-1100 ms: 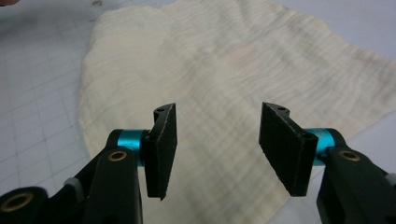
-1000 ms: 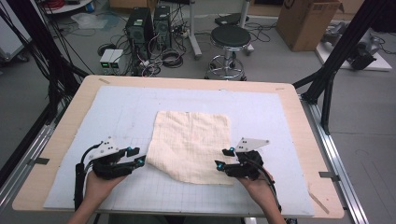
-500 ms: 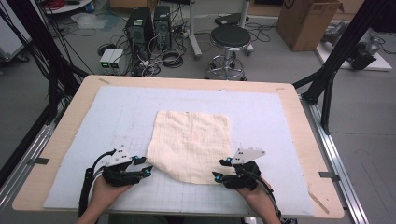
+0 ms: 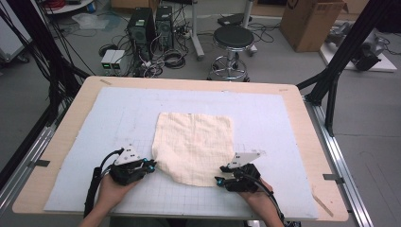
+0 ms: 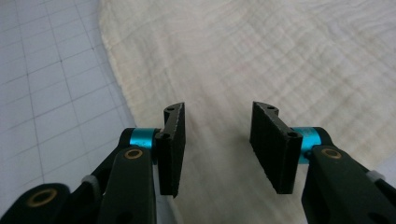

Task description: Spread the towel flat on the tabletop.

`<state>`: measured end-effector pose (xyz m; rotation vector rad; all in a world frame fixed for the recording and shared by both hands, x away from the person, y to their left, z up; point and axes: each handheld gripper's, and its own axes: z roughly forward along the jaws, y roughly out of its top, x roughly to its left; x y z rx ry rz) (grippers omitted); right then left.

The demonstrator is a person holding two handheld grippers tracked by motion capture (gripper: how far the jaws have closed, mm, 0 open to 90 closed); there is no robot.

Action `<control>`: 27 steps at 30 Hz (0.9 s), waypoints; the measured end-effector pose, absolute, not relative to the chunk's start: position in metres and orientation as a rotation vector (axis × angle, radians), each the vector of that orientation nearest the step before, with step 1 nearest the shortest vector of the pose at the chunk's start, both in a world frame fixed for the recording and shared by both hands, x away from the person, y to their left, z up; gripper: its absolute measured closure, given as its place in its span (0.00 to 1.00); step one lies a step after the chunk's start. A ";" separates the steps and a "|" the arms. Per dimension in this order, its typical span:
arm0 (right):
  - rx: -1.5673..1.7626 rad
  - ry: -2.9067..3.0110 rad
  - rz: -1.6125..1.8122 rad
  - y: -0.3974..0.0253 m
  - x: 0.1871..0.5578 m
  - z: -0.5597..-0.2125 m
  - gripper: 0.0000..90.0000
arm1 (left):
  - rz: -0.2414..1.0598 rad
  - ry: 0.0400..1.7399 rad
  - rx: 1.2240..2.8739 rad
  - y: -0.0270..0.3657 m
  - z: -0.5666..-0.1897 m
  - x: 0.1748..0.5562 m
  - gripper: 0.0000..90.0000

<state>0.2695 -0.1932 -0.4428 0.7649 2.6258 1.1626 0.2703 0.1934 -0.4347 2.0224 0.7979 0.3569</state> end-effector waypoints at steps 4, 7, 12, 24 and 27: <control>0.763 2.624 1.159 -0.193 0.270 -0.443 0.63 | 0.328 0.789 1.996 0.198 -0.421 0.269 0.93; 0.769 2.625 1.163 -0.193 0.271 -0.443 0.63 | 0.289 0.811 1.987 0.201 -0.411 0.270 0.93; 0.770 2.622 1.165 -0.193 0.272 -0.443 0.62 | 0.278 0.839 1.978 0.203 -0.398 0.278 0.93; 0.815 2.585 1.162 -0.199 0.283 -0.444 0.62 | 0.313 0.996 1.986 0.176 -0.422 0.335 0.93; 0.826 2.581 1.164 -0.200 0.285 -0.444 0.61 | 0.296 1.009 2.034 0.169 -0.430 0.345 0.92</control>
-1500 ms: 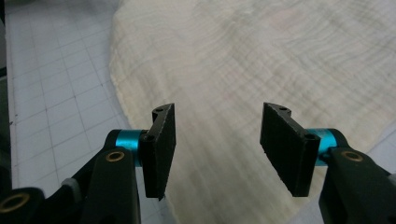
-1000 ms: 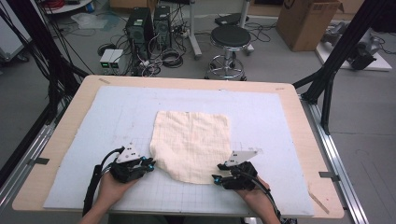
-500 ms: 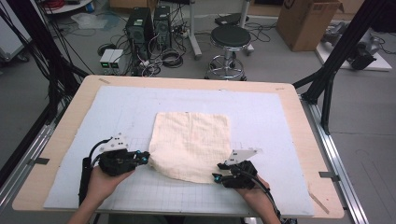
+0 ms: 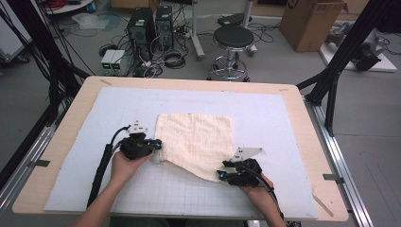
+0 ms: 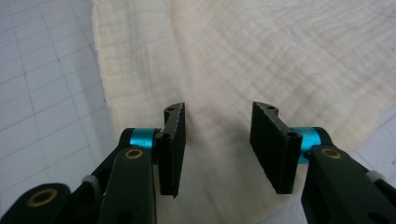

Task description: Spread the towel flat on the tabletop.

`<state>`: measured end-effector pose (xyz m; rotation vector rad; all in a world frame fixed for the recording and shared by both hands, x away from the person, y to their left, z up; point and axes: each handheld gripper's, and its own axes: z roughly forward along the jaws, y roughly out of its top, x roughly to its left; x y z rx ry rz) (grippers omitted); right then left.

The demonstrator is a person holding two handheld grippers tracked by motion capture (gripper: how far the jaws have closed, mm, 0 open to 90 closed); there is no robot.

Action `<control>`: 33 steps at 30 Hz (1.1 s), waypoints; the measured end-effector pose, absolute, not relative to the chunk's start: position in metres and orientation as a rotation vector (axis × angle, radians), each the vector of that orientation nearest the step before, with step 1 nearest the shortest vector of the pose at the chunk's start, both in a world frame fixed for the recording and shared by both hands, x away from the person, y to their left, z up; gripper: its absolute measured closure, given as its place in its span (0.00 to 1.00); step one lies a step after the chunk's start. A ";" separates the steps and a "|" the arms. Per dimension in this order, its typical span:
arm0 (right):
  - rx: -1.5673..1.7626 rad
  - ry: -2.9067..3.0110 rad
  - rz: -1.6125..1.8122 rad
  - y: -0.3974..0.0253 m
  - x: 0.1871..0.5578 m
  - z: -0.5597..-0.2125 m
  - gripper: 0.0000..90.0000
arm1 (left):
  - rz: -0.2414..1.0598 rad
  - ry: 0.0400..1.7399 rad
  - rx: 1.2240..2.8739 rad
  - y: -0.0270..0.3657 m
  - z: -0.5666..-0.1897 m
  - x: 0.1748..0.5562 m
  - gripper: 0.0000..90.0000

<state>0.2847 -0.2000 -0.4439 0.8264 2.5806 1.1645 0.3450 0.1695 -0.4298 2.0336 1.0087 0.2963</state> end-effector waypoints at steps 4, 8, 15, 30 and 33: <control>0.843 2.577 1.172 -0.203 0.286 -0.444 0.60 | 0.291 0.951 2.048 0.169 -0.425 0.341 0.84; 0.839 2.583 1.173 -0.203 0.286 -0.444 0.60 | 0.321 0.904 2.105 0.173 -0.416 0.330 0.76; 0.825 2.585 1.169 -0.203 0.283 -0.443 0.58 | 0.276 0.851 2.143 0.180 -0.421 0.307 0.78; 0.760 2.634 1.165 -0.202 0.273 -0.443 0.67 | 0.277 0.837 2.127 0.184 -0.429 0.290 0.93; 0.762 2.629 1.166 -0.202 0.274 -0.443 0.73 | 0.278 0.835 2.087 0.190 -0.418 0.281 0.93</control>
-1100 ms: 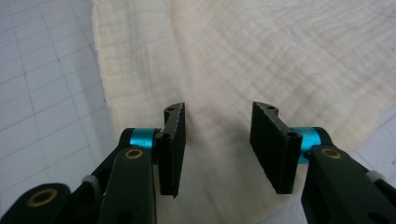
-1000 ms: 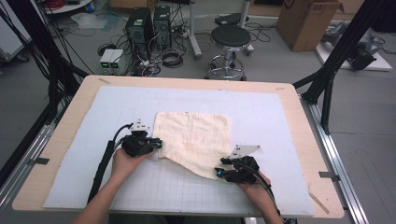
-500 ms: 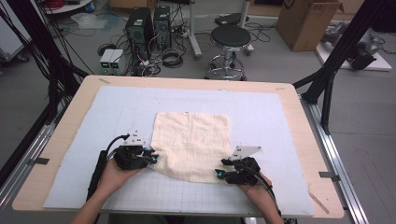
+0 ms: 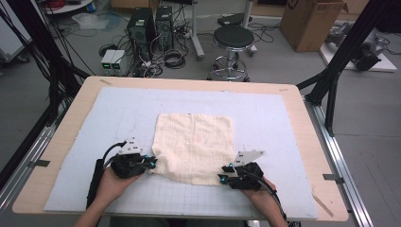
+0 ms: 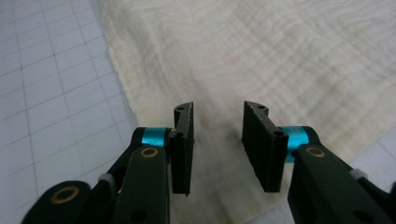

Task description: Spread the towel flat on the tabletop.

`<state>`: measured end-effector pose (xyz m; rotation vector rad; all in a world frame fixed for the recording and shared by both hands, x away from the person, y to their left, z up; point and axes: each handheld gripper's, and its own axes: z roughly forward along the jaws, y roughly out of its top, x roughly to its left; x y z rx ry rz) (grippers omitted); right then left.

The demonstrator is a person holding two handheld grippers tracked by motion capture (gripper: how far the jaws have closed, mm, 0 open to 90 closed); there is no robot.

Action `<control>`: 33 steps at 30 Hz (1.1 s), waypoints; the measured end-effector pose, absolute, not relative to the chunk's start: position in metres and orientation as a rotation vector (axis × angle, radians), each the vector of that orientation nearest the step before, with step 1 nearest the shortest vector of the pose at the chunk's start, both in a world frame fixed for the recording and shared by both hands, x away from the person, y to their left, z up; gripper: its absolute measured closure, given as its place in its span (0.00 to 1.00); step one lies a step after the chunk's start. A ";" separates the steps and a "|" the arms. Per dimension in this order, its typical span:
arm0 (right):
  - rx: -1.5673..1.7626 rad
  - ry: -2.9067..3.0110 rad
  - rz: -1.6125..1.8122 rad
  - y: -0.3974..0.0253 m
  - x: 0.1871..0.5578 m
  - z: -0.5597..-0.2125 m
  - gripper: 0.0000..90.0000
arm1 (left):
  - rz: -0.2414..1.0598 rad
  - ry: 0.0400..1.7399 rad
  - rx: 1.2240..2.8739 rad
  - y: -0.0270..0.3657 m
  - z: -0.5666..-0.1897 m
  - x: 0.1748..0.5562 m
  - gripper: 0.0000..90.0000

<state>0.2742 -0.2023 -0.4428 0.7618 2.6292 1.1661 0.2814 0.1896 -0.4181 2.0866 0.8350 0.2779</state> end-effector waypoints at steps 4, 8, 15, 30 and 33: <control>0.763 2.627 1.166 -0.202 0.275 -0.443 0.74 | 0.250 0.852 2.021 0.202 -0.402 0.272 0.93; 0.768 2.630 1.167 -0.202 0.276 -0.443 0.74 | 0.249 0.848 2.013 0.204 -0.393 0.270 0.94; 0.771 2.612 1.171 -0.201 0.279 -0.443 0.73 | 0.291 0.946 2.076 0.193 -0.417 0.297 0.92; 0.722 2.583 1.249 -0.203 0.270 -0.434 0.70 | 0.331 0.908 2.045 0.207 -0.413 0.288 0.73; 0.706 2.595 1.234 -0.202 0.267 -0.434 0.70 | 0.315 0.878 2.038 0.209 -0.413 0.279 0.74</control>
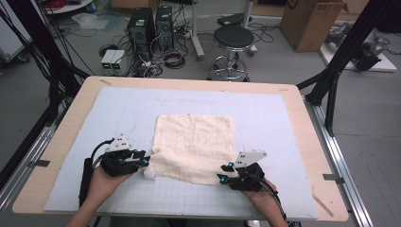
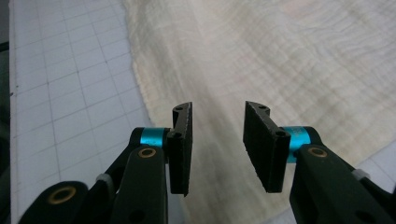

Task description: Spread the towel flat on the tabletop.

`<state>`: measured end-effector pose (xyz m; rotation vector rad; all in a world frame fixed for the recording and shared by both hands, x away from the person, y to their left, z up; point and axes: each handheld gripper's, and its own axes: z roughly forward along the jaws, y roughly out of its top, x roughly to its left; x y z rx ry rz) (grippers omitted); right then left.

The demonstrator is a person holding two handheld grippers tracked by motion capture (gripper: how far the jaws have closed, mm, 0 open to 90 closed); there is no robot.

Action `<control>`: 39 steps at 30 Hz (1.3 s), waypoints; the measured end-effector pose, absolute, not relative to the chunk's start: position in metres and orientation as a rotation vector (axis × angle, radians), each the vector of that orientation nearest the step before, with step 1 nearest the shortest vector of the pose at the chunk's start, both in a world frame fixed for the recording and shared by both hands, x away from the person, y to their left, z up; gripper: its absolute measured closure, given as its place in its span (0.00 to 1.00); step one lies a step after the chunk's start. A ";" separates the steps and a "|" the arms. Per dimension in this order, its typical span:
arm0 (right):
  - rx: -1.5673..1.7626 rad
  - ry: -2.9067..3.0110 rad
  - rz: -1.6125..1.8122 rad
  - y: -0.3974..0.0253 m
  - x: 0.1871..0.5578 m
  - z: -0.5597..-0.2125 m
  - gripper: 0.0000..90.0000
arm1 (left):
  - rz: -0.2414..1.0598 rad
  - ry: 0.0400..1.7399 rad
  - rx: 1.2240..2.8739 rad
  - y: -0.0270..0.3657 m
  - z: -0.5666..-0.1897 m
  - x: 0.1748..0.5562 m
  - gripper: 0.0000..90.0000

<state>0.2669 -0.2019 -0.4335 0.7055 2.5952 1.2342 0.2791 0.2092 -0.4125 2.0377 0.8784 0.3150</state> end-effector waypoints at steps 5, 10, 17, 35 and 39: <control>0.702 2.612 1.210 -0.205 0.263 -0.435 0.70 | 0.280 0.828 2.064 0.204 -0.420 0.271 0.77; 0.729 2.632 1.210 -0.211 0.262 -0.439 0.70 | 0.252 0.825 2.145 0.196 -0.431 0.274 0.79; 0.727 2.655 1.181 -0.208 0.266 -0.443 0.73 | 0.238 0.831 2.176 0.194 -0.438 0.277 0.79; 0.652 2.692 1.247 -0.202 0.264 -0.430 0.98 | 0.314 0.842 2.065 0.220 -0.417 0.248 0.95; 0.616 2.715 1.249 -0.196 0.262 -0.428 0.98 | 0.343 0.847 2.065 0.224 -0.413 0.236 0.95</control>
